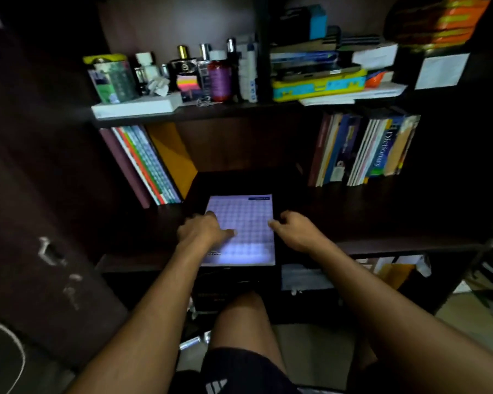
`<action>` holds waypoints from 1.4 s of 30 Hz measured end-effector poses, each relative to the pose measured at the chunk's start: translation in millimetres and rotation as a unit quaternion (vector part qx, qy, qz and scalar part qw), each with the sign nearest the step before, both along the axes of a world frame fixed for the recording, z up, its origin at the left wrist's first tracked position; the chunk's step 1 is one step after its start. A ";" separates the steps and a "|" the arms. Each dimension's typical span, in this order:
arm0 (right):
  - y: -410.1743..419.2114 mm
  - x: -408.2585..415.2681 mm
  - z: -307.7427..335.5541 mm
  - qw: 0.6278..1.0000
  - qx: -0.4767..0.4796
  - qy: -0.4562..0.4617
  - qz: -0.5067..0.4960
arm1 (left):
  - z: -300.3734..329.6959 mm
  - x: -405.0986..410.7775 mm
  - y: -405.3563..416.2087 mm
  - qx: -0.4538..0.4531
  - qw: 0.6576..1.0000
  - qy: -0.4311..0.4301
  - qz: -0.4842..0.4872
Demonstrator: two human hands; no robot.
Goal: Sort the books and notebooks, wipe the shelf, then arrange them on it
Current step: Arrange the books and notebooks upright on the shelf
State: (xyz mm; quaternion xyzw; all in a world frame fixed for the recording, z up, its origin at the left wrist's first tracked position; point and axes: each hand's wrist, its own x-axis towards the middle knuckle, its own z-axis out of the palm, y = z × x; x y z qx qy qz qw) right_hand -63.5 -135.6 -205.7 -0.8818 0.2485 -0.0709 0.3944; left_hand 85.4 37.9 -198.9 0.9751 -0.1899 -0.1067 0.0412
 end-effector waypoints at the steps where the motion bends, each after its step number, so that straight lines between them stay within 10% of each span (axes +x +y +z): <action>1: 5.9 3.5 -1.2 1.000 -0.009 0.012 0.012 | -6.0 -1.7 5.4 -0.047 0.999 -0.008 0.018; 3: 13.5 9.7 -5.7 0.999 -0.026 0.029 0.024 | -12.9 -0.1 10.9 -0.203 0.974 0.053 0.085; 8: 25.9 17.8 1.8 0.995 -0.038 0.028 0.084 | -6.9 -0.1 24.7 -0.609 0.761 0.188 0.122; 16: 82.2 90.0 43.5 0.973 -0.104 -0.084 0.185 | 7.0 -4.8 105.5 -0.678 0.687 -0.229 0.126; 42: 65.4 301.8 -39.0 0.919 0.117 -0.308 0.218 | -33.2 37.5 119.9 -0.679 0.684 -0.226 0.139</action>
